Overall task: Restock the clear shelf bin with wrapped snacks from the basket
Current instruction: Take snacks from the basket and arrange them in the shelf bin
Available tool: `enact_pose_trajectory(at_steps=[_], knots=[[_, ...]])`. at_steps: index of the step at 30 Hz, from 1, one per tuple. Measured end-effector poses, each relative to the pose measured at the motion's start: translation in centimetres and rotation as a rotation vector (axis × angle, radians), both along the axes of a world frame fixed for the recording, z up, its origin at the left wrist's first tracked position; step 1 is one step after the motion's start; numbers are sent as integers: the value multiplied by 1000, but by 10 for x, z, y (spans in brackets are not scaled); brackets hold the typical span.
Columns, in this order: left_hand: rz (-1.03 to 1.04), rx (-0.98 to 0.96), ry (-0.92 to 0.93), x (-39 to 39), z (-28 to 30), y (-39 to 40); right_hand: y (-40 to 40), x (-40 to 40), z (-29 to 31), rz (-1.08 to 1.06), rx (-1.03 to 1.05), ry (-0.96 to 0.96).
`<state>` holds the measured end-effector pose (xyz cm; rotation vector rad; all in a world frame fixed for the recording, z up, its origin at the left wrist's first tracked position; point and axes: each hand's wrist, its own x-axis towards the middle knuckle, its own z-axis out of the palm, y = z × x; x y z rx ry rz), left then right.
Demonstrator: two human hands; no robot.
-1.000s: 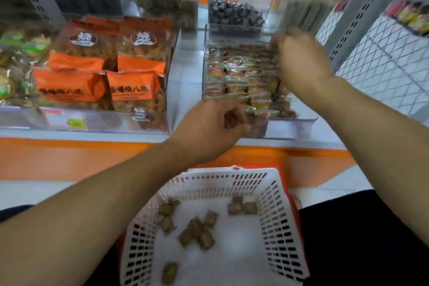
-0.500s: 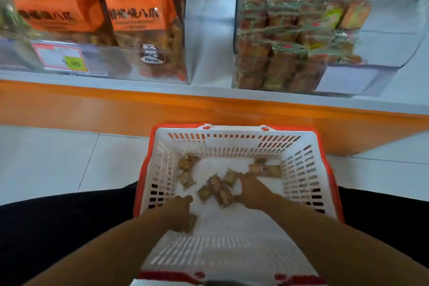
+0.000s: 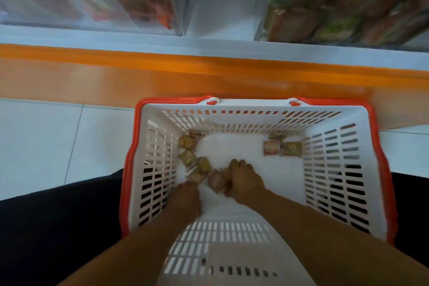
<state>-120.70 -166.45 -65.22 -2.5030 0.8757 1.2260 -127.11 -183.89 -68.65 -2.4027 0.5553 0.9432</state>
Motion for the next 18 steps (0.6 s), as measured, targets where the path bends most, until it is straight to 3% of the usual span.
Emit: enact_pose_trajectory(at_steps=[3,8,14,18], knots=[[99,-192,-81,9,1,-2,-11,1,3,6,121,-15],[118,-280,-210,13,-1,-14,-32,1,13,-11,196,-90],[121,-272,-151,13,-13,-26,-25,-4,18,60,346,-24],[46,-217,-71,12,-13,-34,-6,-5,12,-94,215,-112]])
